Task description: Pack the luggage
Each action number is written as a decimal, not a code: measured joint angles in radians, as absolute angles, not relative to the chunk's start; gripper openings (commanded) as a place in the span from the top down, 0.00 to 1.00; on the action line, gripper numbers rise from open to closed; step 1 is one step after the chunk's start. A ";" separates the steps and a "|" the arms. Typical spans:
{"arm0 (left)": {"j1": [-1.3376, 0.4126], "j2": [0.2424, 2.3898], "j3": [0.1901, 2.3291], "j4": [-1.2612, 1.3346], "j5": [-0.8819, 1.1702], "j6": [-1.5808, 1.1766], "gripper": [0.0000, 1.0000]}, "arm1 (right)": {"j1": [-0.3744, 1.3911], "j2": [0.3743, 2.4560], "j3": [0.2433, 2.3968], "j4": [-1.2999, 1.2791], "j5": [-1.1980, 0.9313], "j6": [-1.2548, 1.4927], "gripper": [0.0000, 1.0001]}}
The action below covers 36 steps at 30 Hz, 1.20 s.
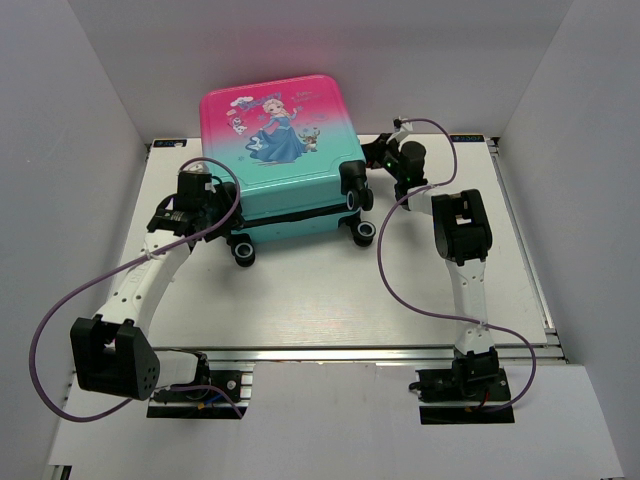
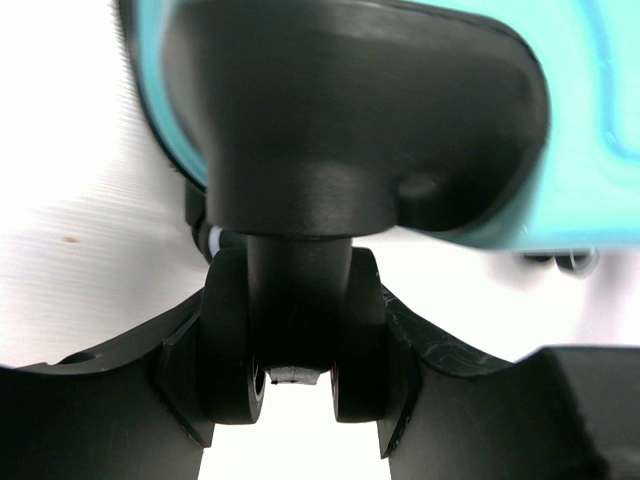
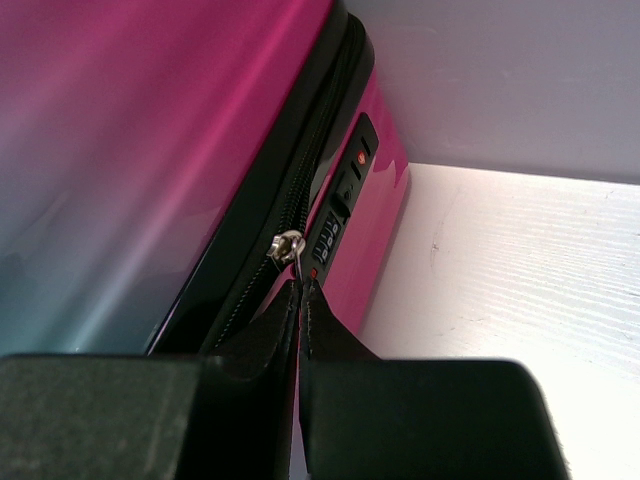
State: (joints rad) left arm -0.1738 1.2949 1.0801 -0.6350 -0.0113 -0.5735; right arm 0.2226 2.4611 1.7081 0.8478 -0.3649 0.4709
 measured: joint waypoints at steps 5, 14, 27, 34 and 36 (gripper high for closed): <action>-0.123 1.391 1.185 -0.721 -0.101 -0.593 1.00 | 0.263 2.346 1.499 0.935 -0.233 0.432 1.00; 0.026 1.643 1.409 -0.832 -0.133 -0.522 1.00 | 0.268 1.935 0.978 1.087 -0.116 0.370 1.00; 0.154 1.704 1.534 -0.906 -0.141 -0.349 0.02 | 0.352 1.945 1.009 0.970 -0.092 0.279 0.86; 0.175 1.599 1.423 -0.793 -0.149 -0.438 0.02 | 0.349 2.026 1.274 0.769 -0.103 0.286 0.62; 0.178 1.534 1.398 -0.748 -0.149 -0.458 0.02 | 0.349 2.077 1.410 0.650 -0.084 0.287 0.60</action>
State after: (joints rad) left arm 0.1776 1.5345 1.3983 -0.7483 -0.1490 -0.4580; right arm 0.3492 2.0769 1.4101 0.6498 -0.0841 0.2867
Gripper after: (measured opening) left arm 0.982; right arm 0.382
